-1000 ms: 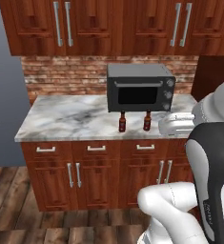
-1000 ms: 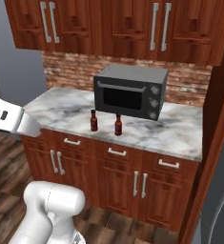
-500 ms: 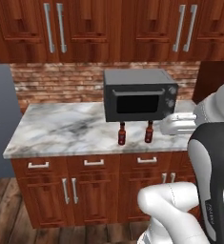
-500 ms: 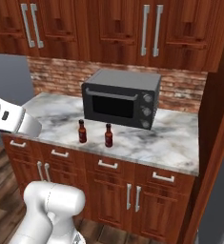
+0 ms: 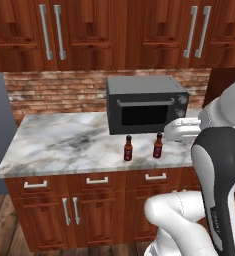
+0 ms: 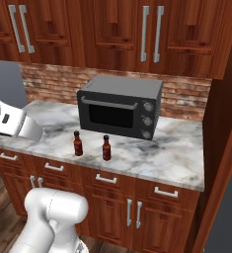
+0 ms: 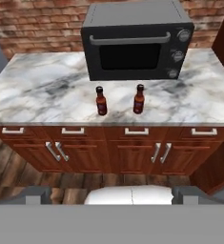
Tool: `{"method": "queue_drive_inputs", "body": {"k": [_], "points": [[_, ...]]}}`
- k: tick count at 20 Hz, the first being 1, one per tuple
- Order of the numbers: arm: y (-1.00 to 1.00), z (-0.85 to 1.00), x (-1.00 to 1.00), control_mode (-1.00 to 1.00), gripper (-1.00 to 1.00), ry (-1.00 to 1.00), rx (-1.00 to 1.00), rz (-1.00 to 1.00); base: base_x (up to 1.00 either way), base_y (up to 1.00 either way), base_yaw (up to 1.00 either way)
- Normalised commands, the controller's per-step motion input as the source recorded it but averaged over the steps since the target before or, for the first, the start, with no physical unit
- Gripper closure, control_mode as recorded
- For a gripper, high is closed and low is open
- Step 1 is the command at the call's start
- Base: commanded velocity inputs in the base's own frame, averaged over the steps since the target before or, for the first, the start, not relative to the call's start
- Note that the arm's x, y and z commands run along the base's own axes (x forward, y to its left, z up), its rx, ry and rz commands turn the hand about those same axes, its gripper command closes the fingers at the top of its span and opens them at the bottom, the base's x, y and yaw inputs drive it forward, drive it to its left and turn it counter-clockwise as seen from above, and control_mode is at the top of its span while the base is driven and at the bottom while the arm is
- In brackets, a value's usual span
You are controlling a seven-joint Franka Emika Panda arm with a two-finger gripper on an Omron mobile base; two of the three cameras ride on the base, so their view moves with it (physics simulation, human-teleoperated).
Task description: Place the condiment bottle and condiment bottle from the counter to the top shelf of the fridge. If the existing items in the fridge are on the top shelf, move them to other shelves.
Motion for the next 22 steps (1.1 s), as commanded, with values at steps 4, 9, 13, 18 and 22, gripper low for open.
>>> {"method": "queue_drive_inputs", "body": {"k": [4,9,13,18,22], "points": [[0.29,-0.61,0.35,-1.0,-1.0,0.0,-0.02,-0.08,0.0,0.0,0.0],[0.28,-0.73,0.55,-1.0,-1.0,0.0,-0.01,-0.01,0.0,0.0,0.0],[0.02,-0.58,0.77,-1.0,-1.0,0.0,0.0,0.0,0.0,0.0,0.0],[0.0,-0.34,0.77,-1.0,-1.0,0.0,0.0,0.0,0.0,0.0,0.0],[0.0,-0.39,0.59,-1.0,-1.0,0.02,0.0,0.0,0.0,0.0,0.0]]}}
